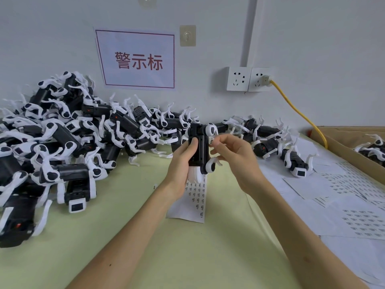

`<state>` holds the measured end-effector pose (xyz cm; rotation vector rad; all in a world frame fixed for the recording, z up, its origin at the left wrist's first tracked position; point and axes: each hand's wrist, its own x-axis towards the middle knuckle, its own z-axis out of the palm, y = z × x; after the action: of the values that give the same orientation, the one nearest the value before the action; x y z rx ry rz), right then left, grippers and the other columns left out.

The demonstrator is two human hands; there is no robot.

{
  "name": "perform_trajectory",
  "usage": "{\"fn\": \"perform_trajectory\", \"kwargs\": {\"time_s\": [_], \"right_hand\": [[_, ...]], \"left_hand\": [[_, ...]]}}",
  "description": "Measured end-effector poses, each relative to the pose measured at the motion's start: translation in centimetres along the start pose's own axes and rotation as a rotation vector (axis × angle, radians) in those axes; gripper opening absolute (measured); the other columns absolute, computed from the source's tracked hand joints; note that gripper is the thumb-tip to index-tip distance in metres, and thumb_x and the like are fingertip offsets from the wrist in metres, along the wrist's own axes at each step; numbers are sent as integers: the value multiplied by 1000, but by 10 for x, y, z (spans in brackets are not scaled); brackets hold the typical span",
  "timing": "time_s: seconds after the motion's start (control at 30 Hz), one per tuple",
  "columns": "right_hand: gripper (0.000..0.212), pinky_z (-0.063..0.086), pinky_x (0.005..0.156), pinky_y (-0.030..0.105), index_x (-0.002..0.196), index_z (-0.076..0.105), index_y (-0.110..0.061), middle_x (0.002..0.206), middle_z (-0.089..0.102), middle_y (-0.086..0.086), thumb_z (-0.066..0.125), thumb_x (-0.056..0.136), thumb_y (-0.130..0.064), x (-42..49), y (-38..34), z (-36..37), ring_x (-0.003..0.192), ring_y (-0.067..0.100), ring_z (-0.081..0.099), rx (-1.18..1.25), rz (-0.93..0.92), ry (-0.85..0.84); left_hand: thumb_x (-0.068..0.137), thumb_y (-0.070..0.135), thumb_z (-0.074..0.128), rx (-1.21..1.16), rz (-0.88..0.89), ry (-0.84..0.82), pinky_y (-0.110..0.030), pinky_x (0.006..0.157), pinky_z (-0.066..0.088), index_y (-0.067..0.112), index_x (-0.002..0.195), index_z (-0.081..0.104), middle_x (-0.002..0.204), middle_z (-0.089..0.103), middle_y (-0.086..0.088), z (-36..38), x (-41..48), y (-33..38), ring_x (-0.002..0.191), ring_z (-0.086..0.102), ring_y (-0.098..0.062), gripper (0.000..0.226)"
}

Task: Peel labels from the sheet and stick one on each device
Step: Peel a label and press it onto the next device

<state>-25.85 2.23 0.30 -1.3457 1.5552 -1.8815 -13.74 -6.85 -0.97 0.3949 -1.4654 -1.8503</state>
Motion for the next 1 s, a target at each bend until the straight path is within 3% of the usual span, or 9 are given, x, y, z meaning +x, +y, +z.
{"fn": "perform_trajectory", "kwargs": {"time_s": [0.13, 0.27, 0.4, 0.5, 0.67, 1.0], "right_hand": [[13, 48, 79, 40, 86, 68, -17, 86, 71, -4, 64, 92, -28, -1, -2, 2, 81, 15, 67, -14, 4, 8], [15, 48, 80, 40, 85, 67, -18, 84, 69, -7, 64, 100, -16, 0, 0, 1, 79, 14, 67, -40, 8, 18], [18, 50, 76, 32, 84, 66, -21, 79, 67, -15, 63, 100, -16, 1, 0, 1, 76, 10, 67, -89, -13, 24], [18, 51, 71, 24, 84, 65, -22, 75, 66, -16, 61, 101, -16, 0, 1, 2, 75, 9, 67, -137, -49, 31], [16, 52, 70, 23, 85, 65, -21, 77, 67, -12, 63, 101, -18, 0, 1, 4, 74, 9, 67, -147, -62, 49], [15, 53, 70, 21, 86, 67, -19, 81, 68, -8, 63, 101, -18, 0, 2, 5, 73, 8, 69, -147, -46, 75]], "left_hand": [[107, 36, 47, 18, 18, -17, -30, 76, 59, 9, 129, 66, 119, 75, -13, 0, 1, -2, 109, 73, -25, 40], [107, 34, 48, 55, 41, -12, -44, 96, 56, 12, 126, 67, 121, 74, -12, 0, 1, -3, 112, 72, -25, 35], [107, 36, 50, 101, 54, 15, -58, 108, 47, 11, 122, 68, 121, 72, -18, -1, 1, -6, 116, 69, -29, 35], [106, 37, 51, 115, 65, 23, -61, 109, 45, 11, 120, 68, 121, 71, -21, -1, 1, -7, 116, 70, -30, 34], [97, 44, 56, 110, 73, 17, -58, 107, 49, 14, 119, 70, 117, 74, -17, 0, 1, -6, 113, 71, -27, 40], [97, 45, 56, 143, 117, 20, -56, 108, 48, 19, 117, 72, 114, 75, -9, 0, 1, -7, 114, 71, -27, 36]]}}
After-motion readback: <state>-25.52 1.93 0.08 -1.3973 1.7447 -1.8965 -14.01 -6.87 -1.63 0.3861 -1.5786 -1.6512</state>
